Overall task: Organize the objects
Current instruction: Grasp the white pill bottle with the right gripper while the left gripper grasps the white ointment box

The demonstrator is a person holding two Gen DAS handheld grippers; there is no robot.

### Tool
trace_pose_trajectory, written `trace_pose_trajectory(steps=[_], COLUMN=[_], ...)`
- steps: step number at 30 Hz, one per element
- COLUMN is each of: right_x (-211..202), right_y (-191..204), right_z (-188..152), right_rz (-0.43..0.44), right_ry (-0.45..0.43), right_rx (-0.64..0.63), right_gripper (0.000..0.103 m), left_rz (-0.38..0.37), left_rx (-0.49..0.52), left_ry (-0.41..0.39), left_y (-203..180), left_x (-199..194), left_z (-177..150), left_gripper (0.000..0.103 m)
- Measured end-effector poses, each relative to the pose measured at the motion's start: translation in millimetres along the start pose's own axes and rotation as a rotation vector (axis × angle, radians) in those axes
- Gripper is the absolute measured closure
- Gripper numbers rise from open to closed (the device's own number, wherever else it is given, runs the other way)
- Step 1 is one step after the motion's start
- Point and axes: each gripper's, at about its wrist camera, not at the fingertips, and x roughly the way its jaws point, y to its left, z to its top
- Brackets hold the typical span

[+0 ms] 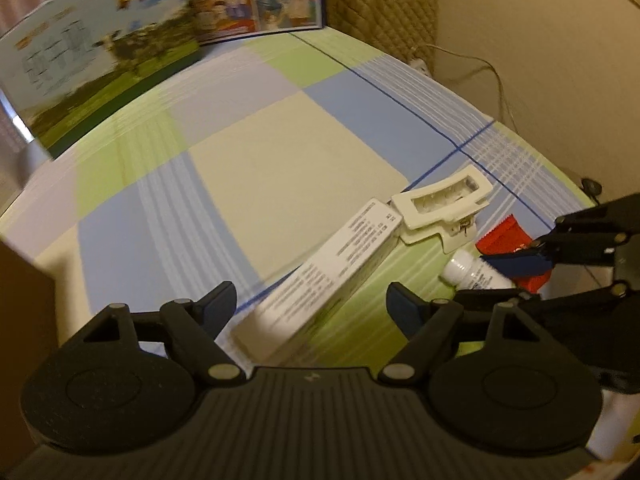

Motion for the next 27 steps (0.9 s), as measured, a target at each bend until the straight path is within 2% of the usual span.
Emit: trace_pose_trajectory(steps=[4, 6, 12, 17, 27], right_x=[-3, -4, -5, -6, -12], right_y=[-4, -6, -3, 3, 26], right_z=[1, 1, 0, -3, -18], right_rz=[-0.009, -0.011, -0.003, 0.018, 0.090], right_ry=[-0.005, -0.003, 0.002, 0.011, 0.052], right_rx=[0.027, 0.041, 0.052, 0.047, 0.012], right_gripper=[0.079, 0.079, 0.079, 0.079, 0.079], left_rz=[-0.025, -0.038, -0.069, -0.065, -0.012], left_rx=[0.046, 0.064, 0.057, 0.000, -0.175], left_ry=[0.021, 0.029, 0.029, 0.055, 0.111], left_y=[-2, -3, -3, -3, -2], left_x=[17, 21, 18, 5, -35], left_z=[6, 7, 5, -9, -64], left_gripper=[0.038, 0.052, 0.075, 0.081, 0.081])
